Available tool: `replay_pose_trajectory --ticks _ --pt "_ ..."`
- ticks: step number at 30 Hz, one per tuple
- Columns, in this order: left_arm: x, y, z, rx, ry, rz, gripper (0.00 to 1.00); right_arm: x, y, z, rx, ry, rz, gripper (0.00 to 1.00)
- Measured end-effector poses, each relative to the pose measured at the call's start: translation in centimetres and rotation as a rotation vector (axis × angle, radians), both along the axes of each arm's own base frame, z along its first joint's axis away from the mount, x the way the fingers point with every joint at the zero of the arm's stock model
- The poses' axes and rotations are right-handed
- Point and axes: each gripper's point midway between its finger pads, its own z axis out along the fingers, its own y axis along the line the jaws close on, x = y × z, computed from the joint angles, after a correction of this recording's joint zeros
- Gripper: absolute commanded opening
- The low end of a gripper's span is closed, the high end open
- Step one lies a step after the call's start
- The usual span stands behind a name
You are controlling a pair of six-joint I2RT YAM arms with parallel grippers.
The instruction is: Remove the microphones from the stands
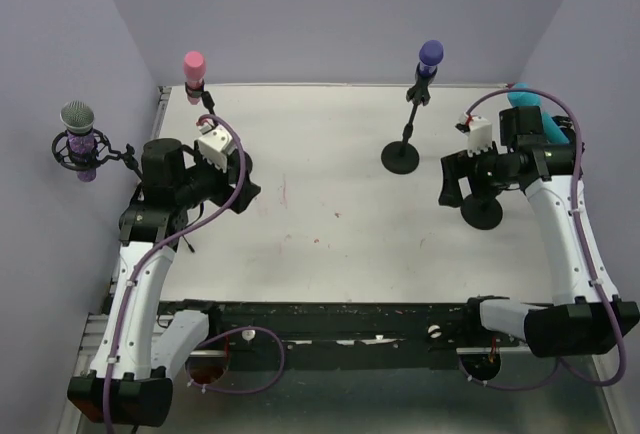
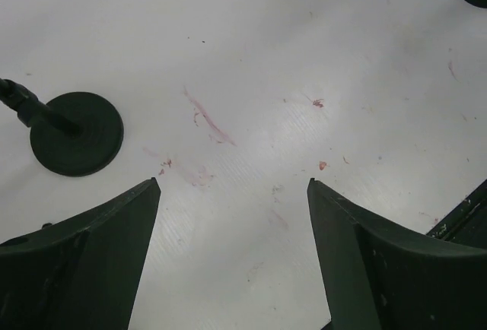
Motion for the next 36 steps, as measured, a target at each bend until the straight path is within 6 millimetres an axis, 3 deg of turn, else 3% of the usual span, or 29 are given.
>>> replay_pose_trajectory --ticks 4,6,11,17,21,24,28,33,36 --pt "-0.1 -1.1 0.3 -0.011 0.033 -0.048 0.87 0.2 0.4 -0.9 0.014 0.056 0.032 1.0" --pt "-0.3 -2.6 2.1 -0.021 0.017 -0.108 0.87 -0.2 1.4 0.2 0.053 0.05 0.105 1.0" --pt "-1.9 -5.9 6.9 -0.028 -0.105 -0.274 0.87 0.5 4.4 8.2 0.186 -0.16 0.239 1.0" --pt "-3.3 -9.3 8.2 -0.018 -0.144 -0.45 0.86 -0.4 5.9 17.1 0.262 -0.396 0.29 0.97" --pt "-3.3 -11.7 8.0 -0.023 -0.107 -0.53 0.86 -0.4 4.7 22.4 0.224 -0.565 0.195 0.95" --pt "-3.6 -13.3 8.6 -0.053 -0.112 -0.573 0.86 0.9 2.4 24.8 0.132 -0.673 0.072 0.93" --pt "-4.6 -16.4 10.5 -0.126 -0.169 -0.646 0.86 3.0 -1.2 25.5 -0.011 -0.727 -0.09 0.92" --pt "-5.9 -21.4 12.1 -0.213 -0.21 -0.76 0.85 6.4 -3.9 22.8 -0.152 -0.647 -0.181 0.92" --pt "-6.5 -24.3 11.2 -0.241 -0.168 -0.813 0.85 7.8 -5.4 20.5 -0.241 -0.583 -0.209 0.93"
